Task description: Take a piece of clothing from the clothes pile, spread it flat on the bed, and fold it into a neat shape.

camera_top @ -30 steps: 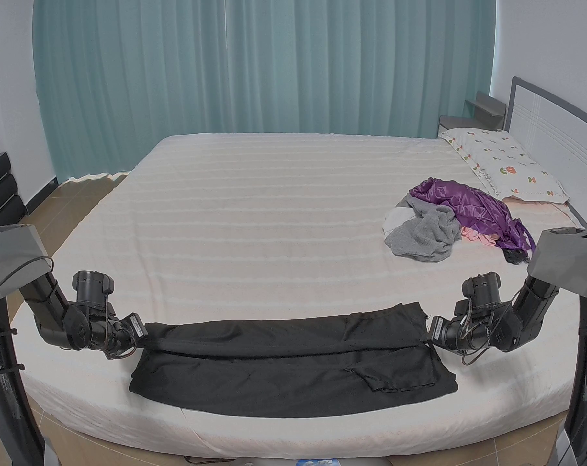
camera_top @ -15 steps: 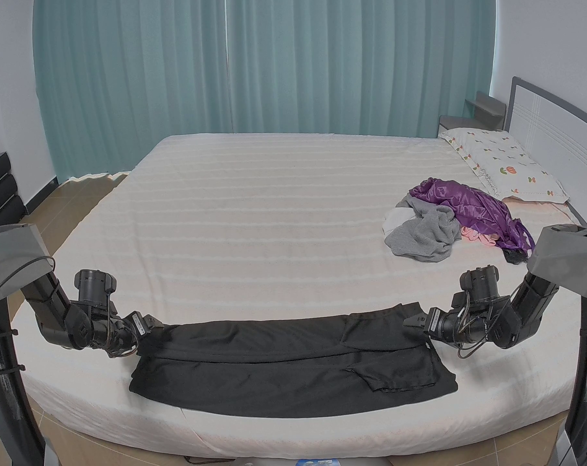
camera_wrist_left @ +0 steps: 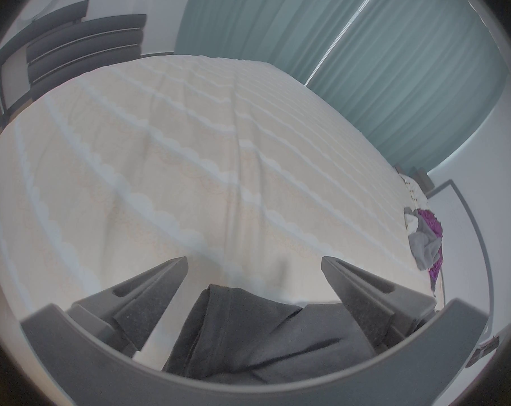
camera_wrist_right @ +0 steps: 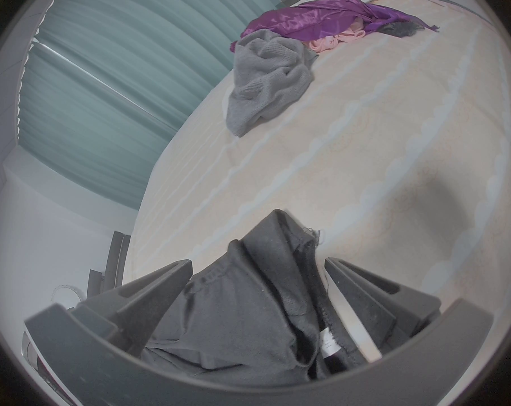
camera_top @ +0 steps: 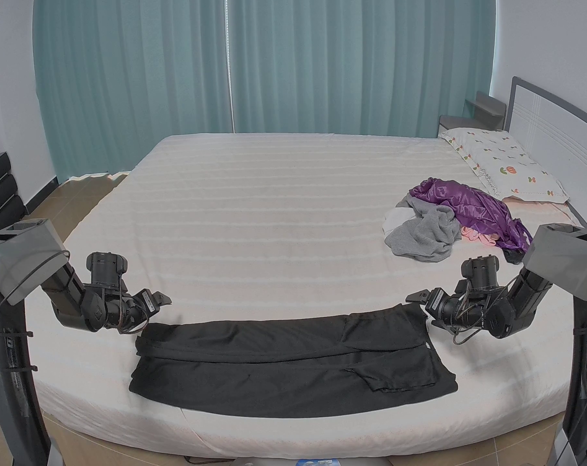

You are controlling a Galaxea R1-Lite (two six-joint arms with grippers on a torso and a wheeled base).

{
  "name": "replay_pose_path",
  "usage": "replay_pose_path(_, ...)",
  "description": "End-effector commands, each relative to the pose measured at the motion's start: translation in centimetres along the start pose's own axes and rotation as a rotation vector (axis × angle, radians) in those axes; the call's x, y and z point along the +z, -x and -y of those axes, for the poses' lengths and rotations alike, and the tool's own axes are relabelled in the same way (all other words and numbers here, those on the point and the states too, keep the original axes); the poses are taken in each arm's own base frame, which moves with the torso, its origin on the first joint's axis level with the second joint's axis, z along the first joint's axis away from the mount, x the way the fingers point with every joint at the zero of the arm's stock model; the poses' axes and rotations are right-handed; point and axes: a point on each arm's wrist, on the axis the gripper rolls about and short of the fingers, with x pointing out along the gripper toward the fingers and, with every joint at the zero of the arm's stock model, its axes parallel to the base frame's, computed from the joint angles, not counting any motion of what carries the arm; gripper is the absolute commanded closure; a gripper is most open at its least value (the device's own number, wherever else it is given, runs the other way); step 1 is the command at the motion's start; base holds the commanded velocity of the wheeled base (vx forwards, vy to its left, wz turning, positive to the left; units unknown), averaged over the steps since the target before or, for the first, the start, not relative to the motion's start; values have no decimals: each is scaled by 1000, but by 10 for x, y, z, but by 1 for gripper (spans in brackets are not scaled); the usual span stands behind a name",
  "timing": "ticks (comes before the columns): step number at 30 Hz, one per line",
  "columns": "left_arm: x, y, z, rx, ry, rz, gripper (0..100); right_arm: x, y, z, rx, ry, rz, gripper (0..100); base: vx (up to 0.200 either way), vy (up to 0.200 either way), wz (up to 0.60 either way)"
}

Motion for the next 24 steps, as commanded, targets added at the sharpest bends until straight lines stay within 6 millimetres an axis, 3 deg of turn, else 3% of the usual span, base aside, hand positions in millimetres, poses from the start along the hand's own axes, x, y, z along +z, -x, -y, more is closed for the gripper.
replay_pose_path(1, -9, -16, -4, 12, -27, -30, 0, -5, -10, 9, -18, -7, -17, 0, 0, 0, 0)
replay_pose_path(6, -11, -17, -6, 17, -64, -40, 0, -6, -10, 10, -21, -8, -20, 0, 0, 0, 0)
replay_pose_path(7, -12, -17, -6, 19, -71, -42, 100, -6, -10, 10, -21, -8, -20, 0, 0, 0, 0)
replay_pose_path(24, 5, -21, -9, 72, 101, 55, 100, -6, -10, 10, -24, -9, -20, 0, 0, 0, 0)
